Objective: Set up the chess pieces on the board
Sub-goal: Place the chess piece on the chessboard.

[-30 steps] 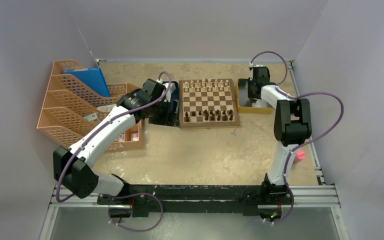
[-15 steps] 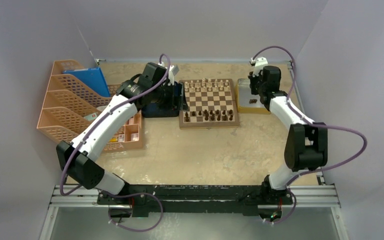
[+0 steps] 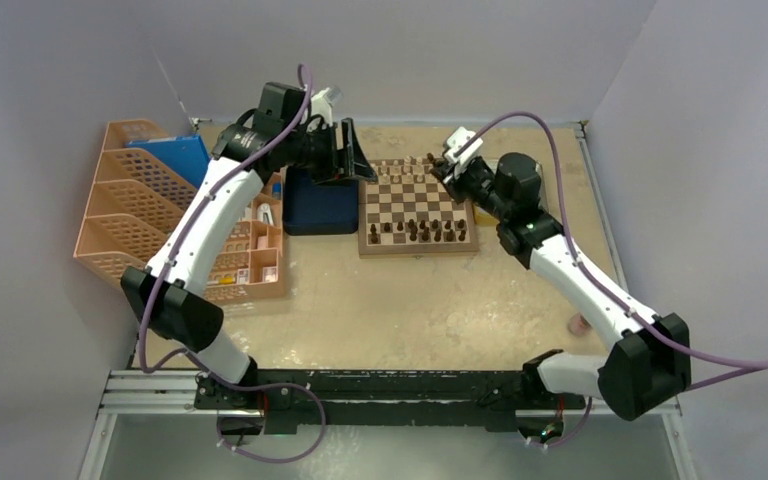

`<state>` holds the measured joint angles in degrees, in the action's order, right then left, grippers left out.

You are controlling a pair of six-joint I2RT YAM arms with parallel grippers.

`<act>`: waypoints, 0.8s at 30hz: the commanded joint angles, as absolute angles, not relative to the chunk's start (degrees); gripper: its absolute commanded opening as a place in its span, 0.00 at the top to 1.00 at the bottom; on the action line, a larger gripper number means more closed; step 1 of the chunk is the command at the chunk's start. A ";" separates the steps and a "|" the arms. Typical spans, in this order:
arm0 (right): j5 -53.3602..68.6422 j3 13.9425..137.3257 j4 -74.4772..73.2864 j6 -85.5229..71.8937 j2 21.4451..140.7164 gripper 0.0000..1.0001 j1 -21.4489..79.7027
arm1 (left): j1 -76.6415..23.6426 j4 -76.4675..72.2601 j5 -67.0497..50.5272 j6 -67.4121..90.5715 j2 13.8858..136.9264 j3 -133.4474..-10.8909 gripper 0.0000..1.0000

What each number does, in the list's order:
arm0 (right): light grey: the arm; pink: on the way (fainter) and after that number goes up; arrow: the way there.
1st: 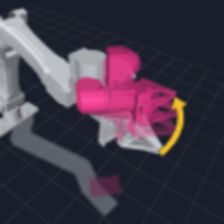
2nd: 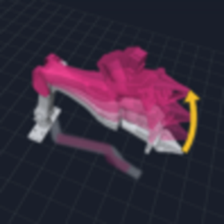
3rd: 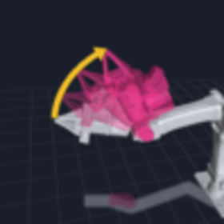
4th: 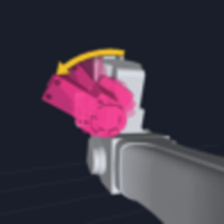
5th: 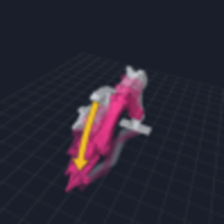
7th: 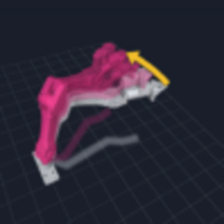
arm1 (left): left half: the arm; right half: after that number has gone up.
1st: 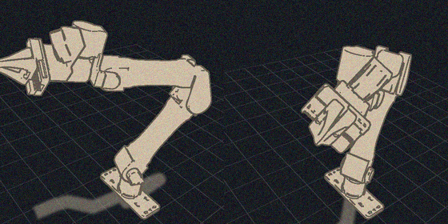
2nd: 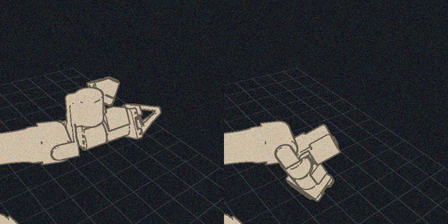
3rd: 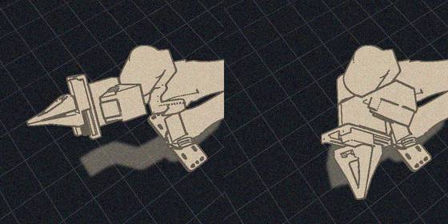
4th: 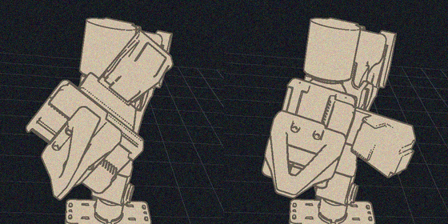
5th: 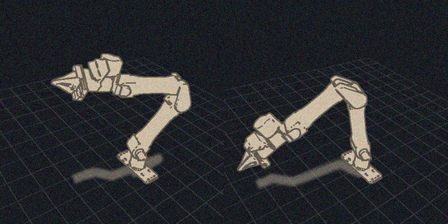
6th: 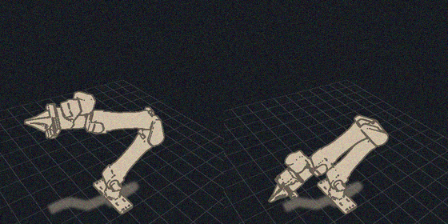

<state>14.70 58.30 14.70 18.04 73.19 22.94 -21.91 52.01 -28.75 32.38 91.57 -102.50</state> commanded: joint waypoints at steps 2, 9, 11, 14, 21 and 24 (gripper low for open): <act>21.60 54.37 18.30 19.79 68.43 0.96 26.56 | -22.15 48.83 -36.92 32.27 94.98 -105.04 0.38; 23.85 53.87 16.68 19.98 65.57 0.96 27.95 | -22.54 36.53 -49.42 41.68 98.00 -104.22 0.42; 24.11 53.89 16.40 20.53 65.42 0.96 27.95 | -22.74 34.05 -50.10 42.90 98.42 -103.96 0.42; 24.96 54.36 16.57 20.57 65.57 0.96 27.95 | -22.81 32.85 -52.06 43.81 100.24 -104.87 0.42; 26.54 57.27 15.28 21.05 68.27 0.97 28.04 | -24.77 33.85 -52.86 44.03 104.19 -108.85 0.47; 26.24 57.31 15.64 21.48 68.33 0.97 28.06 | -24.87 33.84 -52.45 44.20 105.03 -109.02 0.49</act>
<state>25.06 54.26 14.02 20.23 68.64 27.77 -24.51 35.94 -50.85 43.05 104.38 -106.04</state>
